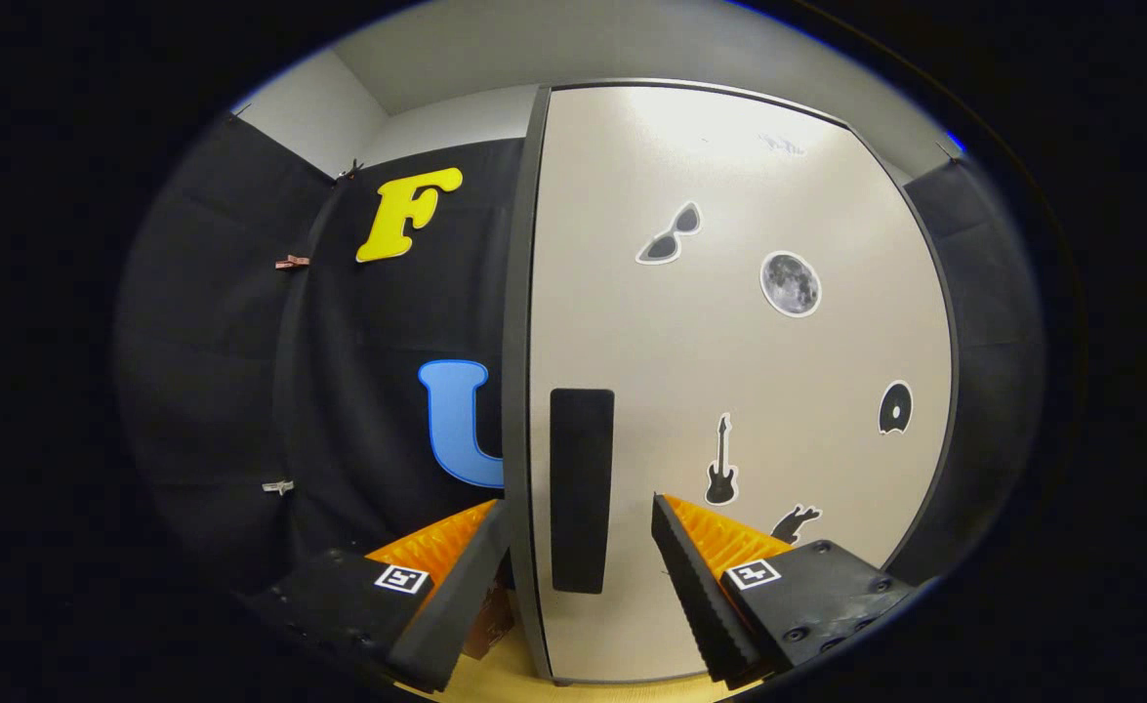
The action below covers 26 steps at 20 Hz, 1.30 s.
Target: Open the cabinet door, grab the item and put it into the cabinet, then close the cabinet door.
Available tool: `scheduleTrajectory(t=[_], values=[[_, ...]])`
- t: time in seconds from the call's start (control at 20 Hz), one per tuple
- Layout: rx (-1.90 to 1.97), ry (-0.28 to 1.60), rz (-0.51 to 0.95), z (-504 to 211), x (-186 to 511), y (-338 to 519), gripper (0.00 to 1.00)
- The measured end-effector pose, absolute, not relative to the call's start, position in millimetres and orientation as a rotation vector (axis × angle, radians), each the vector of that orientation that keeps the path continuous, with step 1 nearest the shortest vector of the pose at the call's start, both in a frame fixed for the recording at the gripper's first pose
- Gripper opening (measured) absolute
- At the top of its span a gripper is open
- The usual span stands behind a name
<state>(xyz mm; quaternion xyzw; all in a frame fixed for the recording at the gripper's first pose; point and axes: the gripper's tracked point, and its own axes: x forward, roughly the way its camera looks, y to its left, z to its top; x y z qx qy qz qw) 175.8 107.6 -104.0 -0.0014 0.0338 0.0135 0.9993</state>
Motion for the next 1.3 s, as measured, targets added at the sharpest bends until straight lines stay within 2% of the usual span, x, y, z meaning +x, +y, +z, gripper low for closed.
scheduleTrajectory(t=[0.15, 0.25, 0.35, 0.5, 0.55, 0.6, 0.85, 0.9, 1.3], values=[[-0.035, 0.046, 0.006, -100.3, 188.0, 106.7, 0.89], [-0.054, 0.041, 0.008, -99.3, 193.9, 110.1, 0.79], [-0.029, 0.056, 0.016, -101.2, 195.8, 115.5, 0.57], [0.003, 0.074, -0.033, -101.9, 197.0, 108.8, 0.38], [-0.003, 0.079, -0.048, -101.6, 195.9, 108.3, 0.38], [-0.018, 0.08, -0.058, -101.8, 192.5, 109.0, 0.3], [-0.023, 0.084, -0.04, -100.9, 189.6, 109.5, 0.3], [-0.035, 0.078, -0.032, -104.7, 199.7, 108.2, 0.16], [-0.011, 0.092, 0.001, -99.9, 178.2, 109.2, 0.16]])
